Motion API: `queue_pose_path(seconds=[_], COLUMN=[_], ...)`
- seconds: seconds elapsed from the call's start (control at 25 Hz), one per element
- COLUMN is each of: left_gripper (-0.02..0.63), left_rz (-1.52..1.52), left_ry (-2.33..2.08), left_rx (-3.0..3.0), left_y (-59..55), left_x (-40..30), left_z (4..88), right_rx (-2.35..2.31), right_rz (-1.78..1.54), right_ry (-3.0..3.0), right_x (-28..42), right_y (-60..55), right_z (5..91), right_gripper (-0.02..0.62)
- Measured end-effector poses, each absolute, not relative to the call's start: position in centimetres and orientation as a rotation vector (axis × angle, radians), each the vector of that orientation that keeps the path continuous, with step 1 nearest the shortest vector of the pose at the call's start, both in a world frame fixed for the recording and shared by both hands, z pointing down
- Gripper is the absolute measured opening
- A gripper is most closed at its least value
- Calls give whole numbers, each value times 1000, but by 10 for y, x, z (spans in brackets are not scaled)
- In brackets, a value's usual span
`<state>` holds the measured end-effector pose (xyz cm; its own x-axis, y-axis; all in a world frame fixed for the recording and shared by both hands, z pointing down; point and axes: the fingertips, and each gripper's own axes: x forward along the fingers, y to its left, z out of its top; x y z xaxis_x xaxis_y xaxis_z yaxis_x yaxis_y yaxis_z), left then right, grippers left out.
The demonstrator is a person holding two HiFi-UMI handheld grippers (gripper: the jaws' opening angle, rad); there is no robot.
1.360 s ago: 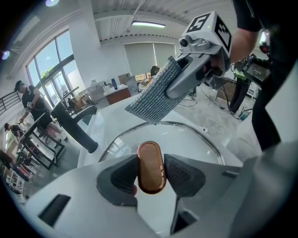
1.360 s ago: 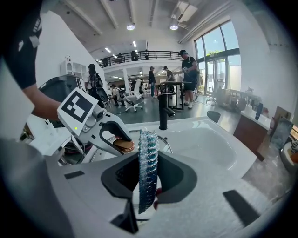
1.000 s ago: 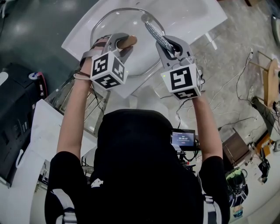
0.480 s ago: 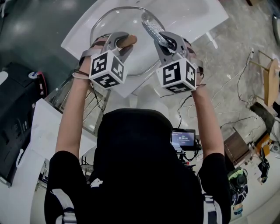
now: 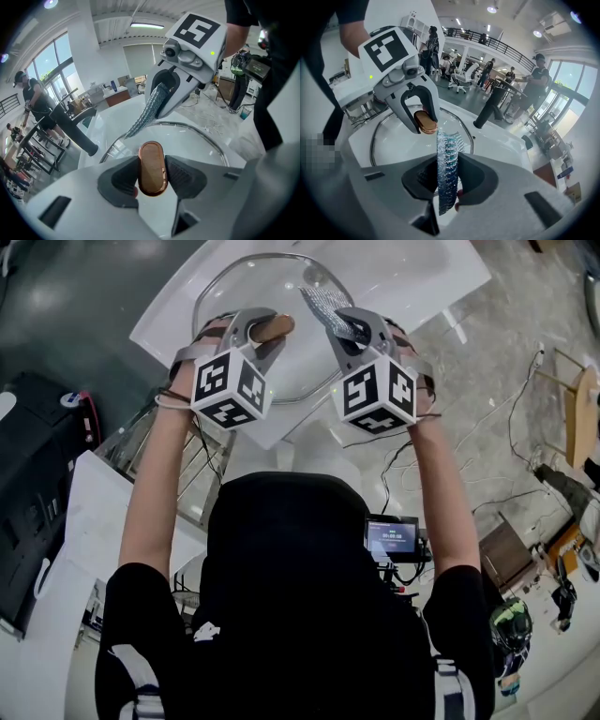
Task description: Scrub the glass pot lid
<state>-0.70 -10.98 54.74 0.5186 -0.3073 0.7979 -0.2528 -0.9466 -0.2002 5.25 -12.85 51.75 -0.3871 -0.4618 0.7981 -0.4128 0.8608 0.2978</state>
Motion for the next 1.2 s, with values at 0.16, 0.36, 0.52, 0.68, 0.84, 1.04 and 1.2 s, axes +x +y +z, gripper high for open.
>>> queue_pose_path(seconds=[0.16, 0.36, 0.52, 0.68, 0.84, 1.04, 1.2], left_gripper=[172, 172, 172, 172, 170, 171, 171], left_rz=[-1424, -1417, -1417, -1414, -1414, -1415, -1414], left_ry=[498, 503, 502, 506, 508, 504, 513], left_rx=[-2694, -2705, -2706, -2706, -2706, -2703, -2702], left_y=[-110, -110, -110, -110, -110, -111, -111], left_x=[-7, -7, -6, -5, -5, -5, -6], left_z=[548, 548, 546, 546, 546, 547, 547], right_rx=[611, 580, 554, 544, 538, 517, 497], right_rz=[-44, -27, -15, -8, -12, -7, 0], right_ry=[-2017, -2012, -2001, -1995, -1992, -1990, -1988], right_x=[51, 47, 45, 44, 45, 45, 43], right_y=[-125, -121, -117, -116, -115, -107, -98], right_z=[524, 531, 536, 537, 537, 536, 538], right_gripper=[71, 71, 71, 71, 71, 71, 71])
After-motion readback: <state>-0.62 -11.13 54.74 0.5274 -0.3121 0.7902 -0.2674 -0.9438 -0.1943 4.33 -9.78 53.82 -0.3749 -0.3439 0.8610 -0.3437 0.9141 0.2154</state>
